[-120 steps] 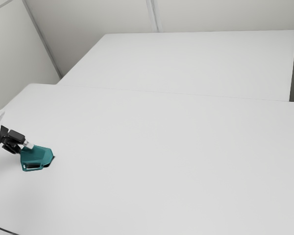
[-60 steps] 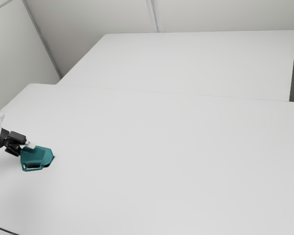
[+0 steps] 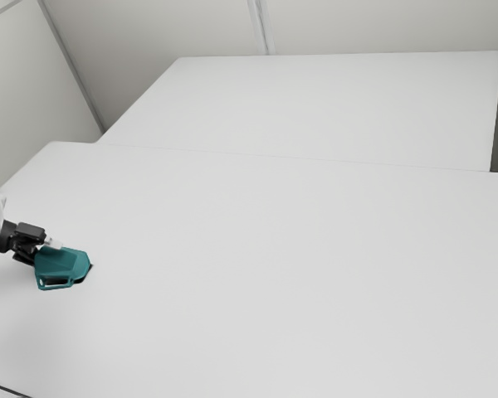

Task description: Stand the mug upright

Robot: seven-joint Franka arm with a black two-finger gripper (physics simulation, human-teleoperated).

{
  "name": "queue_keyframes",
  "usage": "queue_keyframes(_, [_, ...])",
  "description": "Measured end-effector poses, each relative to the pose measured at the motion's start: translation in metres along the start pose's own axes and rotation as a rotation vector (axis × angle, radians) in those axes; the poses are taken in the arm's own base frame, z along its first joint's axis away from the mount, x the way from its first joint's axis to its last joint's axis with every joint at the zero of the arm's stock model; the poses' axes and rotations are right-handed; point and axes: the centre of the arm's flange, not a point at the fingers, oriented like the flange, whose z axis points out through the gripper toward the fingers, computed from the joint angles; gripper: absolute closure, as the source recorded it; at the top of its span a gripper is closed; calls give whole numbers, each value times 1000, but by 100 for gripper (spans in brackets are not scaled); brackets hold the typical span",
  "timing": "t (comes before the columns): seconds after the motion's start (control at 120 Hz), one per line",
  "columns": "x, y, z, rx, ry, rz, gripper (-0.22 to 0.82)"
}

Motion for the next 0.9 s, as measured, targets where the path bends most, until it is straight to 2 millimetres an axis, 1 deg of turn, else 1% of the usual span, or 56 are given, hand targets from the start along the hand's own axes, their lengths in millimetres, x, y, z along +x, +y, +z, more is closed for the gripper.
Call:
queue_keyframes(0.1, [-2, -5, 3, -11, 2, -9, 0])
queue_keyframes(0.258, [-1, -7, 5, -24, 7, -9, 0])
queue_keyframes(0.4, [-1, -6, 7, -36, 11, -6, 5])
queue_keyframes(0.492, [-1, -6, 8, -43, 14, -6, 11])
queue_keyframes(0.675, [-1, -5, 10, -56, 21, -4, 27])
queue_keyframes(0.9, [-1, -5, 11, -68, 31, -4, 43])
